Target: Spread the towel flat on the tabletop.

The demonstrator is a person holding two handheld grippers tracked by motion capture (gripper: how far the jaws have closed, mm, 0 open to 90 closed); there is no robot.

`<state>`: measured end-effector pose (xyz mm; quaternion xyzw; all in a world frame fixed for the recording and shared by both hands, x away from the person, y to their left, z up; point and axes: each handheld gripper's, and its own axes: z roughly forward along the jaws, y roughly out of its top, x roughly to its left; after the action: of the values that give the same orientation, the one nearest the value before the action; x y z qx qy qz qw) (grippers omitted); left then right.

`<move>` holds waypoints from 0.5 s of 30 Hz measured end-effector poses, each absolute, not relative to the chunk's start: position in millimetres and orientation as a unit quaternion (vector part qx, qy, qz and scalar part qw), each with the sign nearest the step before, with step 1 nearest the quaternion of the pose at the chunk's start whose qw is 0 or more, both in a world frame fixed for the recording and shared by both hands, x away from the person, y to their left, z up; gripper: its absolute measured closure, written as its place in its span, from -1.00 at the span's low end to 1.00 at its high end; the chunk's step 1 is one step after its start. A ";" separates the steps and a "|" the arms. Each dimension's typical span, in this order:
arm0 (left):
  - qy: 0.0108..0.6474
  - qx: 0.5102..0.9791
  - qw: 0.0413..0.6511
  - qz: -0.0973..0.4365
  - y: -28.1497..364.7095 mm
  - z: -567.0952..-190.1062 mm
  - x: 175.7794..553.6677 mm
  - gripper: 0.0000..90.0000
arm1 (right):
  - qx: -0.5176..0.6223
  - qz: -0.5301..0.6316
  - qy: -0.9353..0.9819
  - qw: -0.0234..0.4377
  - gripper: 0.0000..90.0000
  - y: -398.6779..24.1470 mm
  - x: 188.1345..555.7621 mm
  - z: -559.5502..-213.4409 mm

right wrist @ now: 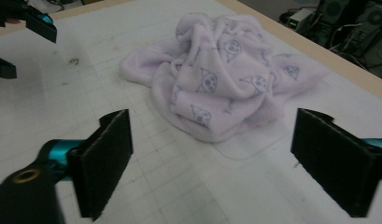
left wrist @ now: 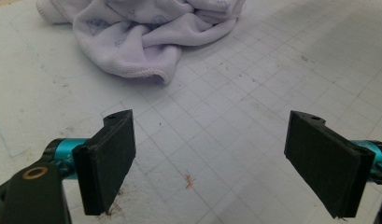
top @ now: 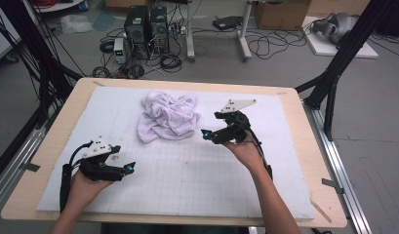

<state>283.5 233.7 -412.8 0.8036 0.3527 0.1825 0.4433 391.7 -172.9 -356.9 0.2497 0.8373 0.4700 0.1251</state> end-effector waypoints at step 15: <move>0.355 0.804 0.439 0.185 234.4 -414.8 285.9 -0.55 | 0.240 0.440 0.860 0.098 -0.34 -129.1 428.7 -388.5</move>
<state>285.9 234.4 -414.8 0.8044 0.3554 0.1845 0.4388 428.7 -129.1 -388.5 0.2401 0.8599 0.4396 0.0982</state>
